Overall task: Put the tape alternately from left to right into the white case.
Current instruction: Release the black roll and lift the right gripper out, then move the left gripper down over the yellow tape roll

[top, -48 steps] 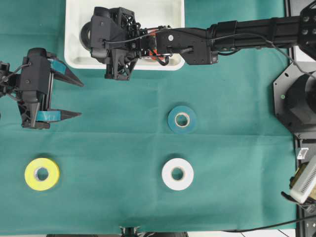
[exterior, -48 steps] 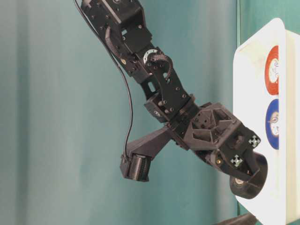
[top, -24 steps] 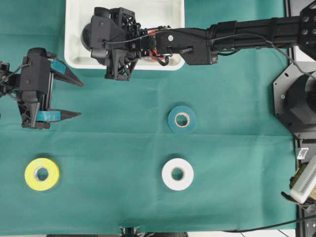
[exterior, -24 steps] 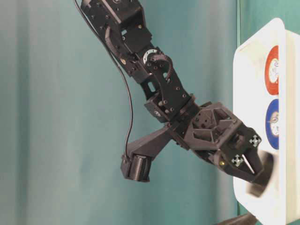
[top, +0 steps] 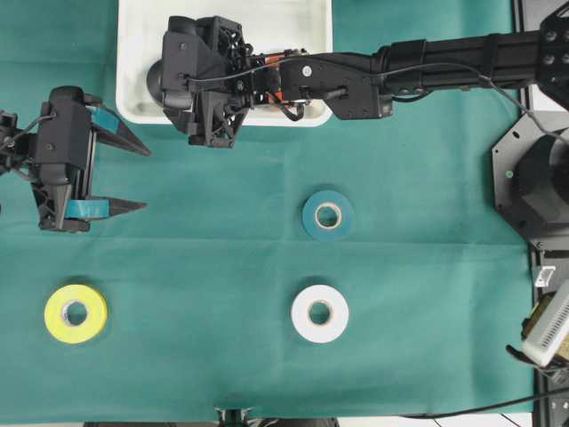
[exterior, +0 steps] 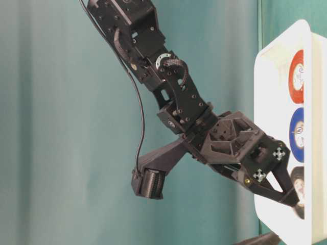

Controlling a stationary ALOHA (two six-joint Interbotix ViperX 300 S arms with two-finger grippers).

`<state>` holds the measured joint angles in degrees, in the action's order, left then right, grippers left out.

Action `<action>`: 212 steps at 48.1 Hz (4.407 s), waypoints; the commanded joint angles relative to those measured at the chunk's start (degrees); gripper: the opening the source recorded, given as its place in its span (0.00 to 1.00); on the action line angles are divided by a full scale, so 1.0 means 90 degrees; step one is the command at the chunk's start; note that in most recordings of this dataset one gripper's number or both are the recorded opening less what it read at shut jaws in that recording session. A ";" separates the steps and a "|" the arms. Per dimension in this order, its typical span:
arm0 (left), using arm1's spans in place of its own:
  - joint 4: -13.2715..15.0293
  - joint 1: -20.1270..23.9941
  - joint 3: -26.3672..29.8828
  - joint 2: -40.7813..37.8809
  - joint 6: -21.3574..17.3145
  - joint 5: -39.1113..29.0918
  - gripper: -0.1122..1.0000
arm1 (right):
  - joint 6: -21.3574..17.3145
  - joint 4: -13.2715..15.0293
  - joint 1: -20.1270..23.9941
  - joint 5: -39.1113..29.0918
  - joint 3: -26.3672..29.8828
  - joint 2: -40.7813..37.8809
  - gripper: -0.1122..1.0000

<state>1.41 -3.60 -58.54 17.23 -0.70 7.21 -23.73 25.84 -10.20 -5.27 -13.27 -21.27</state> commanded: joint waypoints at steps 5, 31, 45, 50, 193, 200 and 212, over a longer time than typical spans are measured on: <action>0.0020 0.0010 0.0078 0.0039 0.0010 0.0068 0.98 | -0.0010 0.0010 0.0039 0.0020 0.0078 0.0137 0.87; 0.0020 0.0010 0.0049 0.0049 0.0010 0.0068 0.98 | 0.0029 0.0010 0.0381 -0.0146 -0.0771 0.1064 0.87; 0.0010 0.0010 0.0029 0.0049 0.0010 0.0068 0.98 | 0.0020 0.0010 0.0654 0.0088 -0.1338 0.1465 0.87; 0.0020 0.0010 0.0029 0.0049 0.0010 0.0068 0.98 | 0.0010 0.0010 0.0723 0.0166 -0.1543 0.1582 0.86; 0.0020 -0.2764 -0.0791 0.0166 0.0010 0.0078 0.93 | -0.0020 -0.0020 0.0947 0.1396 -0.3438 0.2803 0.86; 0.0010 -0.2783 -0.0703 -0.0342 0.0020 0.0166 0.93 | -0.0020 -0.0020 0.0947 0.1377 -0.3438 0.2783 0.86; 0.0020 -0.2783 -0.0498 -0.0938 0.0020 0.0176 0.93 | -0.0029 -0.0020 0.0947 0.1367 -0.3438 0.2783 0.86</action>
<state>1.49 -28.39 -64.34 9.40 -0.53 8.26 -23.91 25.75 -1.76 6.77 -44.65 2.81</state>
